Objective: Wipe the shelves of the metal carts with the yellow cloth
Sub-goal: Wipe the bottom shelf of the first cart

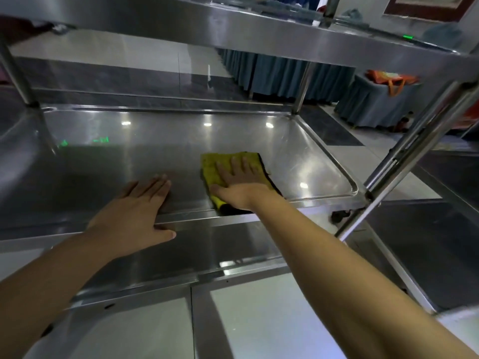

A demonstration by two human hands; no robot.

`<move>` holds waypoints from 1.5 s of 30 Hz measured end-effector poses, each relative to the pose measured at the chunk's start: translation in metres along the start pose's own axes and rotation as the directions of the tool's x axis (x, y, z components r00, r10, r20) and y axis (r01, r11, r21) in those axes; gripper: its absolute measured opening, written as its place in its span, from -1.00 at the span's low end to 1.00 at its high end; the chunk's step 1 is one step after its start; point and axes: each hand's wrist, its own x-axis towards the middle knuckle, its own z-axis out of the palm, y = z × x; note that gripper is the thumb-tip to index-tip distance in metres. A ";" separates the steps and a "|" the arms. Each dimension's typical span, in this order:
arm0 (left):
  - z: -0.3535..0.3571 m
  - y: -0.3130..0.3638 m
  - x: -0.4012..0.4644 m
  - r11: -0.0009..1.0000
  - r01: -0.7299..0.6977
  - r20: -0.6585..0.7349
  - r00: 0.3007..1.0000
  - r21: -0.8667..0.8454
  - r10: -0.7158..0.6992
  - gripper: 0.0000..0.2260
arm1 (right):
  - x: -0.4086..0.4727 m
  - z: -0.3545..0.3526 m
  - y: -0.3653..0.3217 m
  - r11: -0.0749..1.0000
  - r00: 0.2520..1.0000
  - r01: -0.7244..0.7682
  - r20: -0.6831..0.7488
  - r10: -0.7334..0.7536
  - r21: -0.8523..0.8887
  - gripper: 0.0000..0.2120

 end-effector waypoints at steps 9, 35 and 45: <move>0.004 -0.003 -0.002 0.999 -0.026 -0.043 0.999 -0.025 0.025 -0.06 | 0.060 -0.007 0.015 0.999 0.997 0.033 -0.071 -0.031 0.028 -0.36; -0.006 0.004 -0.005 0.999 0.030 -0.024 0.999 -0.012 -0.030 0.00 | -0.064 0.009 0.170 0.918 0.918 -0.396 -0.007 0.396 0.016 -0.31; -0.018 -0.083 -0.058 0.978 0.196 0.011 0.981 -0.065 -0.196 -0.02 | -0.048 0.000 0.025 0.977 0.982 -0.187 -0.010 0.187 -0.104 -0.34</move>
